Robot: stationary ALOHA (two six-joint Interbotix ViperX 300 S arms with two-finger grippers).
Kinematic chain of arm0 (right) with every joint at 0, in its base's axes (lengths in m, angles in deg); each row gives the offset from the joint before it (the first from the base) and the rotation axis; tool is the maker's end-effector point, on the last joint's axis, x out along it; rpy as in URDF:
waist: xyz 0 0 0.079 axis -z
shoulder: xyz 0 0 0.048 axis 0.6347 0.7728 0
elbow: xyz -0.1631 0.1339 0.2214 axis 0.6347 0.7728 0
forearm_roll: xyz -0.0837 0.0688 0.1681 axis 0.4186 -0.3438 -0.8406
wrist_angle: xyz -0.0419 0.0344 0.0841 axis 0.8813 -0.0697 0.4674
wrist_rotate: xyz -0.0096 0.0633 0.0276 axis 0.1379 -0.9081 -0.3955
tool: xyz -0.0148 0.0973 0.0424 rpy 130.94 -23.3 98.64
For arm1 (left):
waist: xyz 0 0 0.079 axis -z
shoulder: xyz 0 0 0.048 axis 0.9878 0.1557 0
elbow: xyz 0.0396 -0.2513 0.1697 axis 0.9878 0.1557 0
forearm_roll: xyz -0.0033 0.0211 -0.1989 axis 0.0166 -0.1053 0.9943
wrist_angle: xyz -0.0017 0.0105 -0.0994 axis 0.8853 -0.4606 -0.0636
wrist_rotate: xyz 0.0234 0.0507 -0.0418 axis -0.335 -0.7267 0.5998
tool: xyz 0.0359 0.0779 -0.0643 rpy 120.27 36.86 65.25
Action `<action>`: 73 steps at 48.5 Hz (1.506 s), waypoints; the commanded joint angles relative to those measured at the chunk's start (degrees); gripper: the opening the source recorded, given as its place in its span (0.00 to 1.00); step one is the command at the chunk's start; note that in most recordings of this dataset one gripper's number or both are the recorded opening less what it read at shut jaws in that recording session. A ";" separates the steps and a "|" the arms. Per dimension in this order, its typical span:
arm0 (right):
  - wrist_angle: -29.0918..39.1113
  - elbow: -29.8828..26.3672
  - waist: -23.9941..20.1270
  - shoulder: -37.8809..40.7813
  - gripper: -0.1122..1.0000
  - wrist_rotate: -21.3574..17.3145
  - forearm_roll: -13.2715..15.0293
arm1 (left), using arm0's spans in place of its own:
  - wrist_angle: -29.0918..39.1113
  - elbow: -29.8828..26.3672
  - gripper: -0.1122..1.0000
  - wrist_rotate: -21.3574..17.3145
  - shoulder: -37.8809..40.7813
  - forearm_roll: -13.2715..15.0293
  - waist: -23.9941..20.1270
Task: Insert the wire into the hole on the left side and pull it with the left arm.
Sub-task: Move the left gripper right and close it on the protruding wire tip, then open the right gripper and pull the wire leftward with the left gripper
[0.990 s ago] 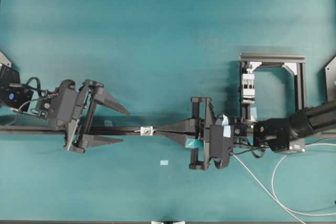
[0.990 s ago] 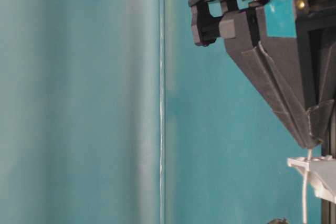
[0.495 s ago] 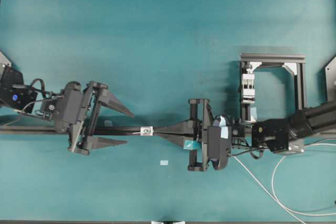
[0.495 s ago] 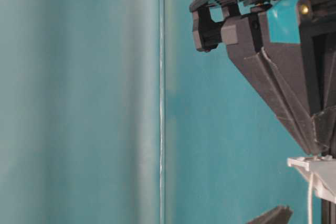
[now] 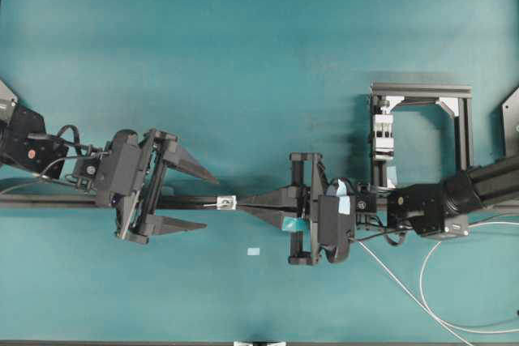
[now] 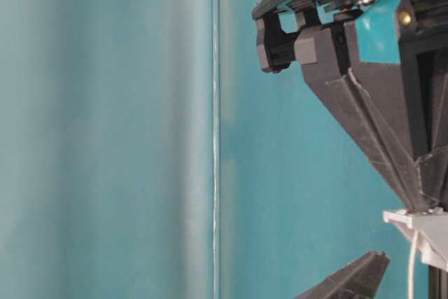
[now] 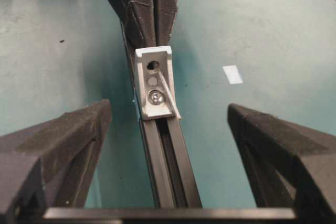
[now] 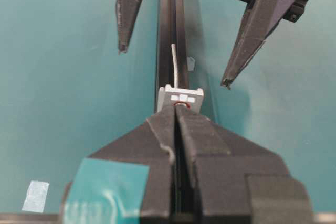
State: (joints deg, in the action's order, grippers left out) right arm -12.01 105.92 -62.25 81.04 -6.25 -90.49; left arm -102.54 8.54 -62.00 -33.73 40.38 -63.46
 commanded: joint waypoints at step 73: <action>7.29 0.62 -0.26 -6.33 0.76 -0.44 0.26 | 9.58 1.23 0.01 2.55 -6.68 -0.09 1.14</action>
State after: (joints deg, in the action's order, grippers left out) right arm -4.71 106.54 -62.25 77.52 -6.78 -90.40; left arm -94.37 9.24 -59.45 -37.25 40.47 -62.76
